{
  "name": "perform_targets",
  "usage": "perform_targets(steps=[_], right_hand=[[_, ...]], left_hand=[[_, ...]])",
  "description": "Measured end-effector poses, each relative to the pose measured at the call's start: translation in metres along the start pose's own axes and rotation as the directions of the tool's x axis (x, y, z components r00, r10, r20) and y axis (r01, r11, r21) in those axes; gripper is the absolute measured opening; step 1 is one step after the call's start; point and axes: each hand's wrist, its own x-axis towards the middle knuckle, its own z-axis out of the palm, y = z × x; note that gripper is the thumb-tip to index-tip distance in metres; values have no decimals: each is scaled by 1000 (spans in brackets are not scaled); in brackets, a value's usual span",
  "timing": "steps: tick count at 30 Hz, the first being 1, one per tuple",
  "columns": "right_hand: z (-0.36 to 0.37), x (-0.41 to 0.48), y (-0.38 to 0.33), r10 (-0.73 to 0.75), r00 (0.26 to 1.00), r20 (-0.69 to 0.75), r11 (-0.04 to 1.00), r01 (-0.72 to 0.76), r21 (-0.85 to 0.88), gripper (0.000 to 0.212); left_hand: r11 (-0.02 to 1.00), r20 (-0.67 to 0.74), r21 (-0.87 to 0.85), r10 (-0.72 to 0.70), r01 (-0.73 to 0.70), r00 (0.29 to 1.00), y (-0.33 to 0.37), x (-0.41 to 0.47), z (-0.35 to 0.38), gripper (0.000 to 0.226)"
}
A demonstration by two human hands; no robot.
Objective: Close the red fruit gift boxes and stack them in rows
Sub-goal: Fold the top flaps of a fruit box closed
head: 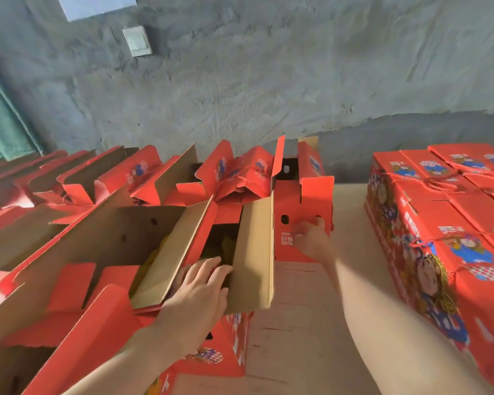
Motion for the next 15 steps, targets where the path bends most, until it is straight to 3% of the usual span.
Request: perform_targets(steps=[3,6,8,15], right_hand=[[-16,-9,1,59,998,29,998,-60,17,17],[-24,-32,2,61,998,-4,998,-61,-18,38],[-28,-57,6,75,996,-39,997,-75,-14,46],[-76,-138,39,273,956,-106,962,-268,59,39]], left_hand=[[999,6,29,-21,21,1000,3,-3,0,44],[999,-54,20,26,-25,998,4,-12,-9,38],[992,-68,106,80,-72,994,2,-20,-14,37],[935,7,289,215,-208,977,-5,-50,-40,22]])
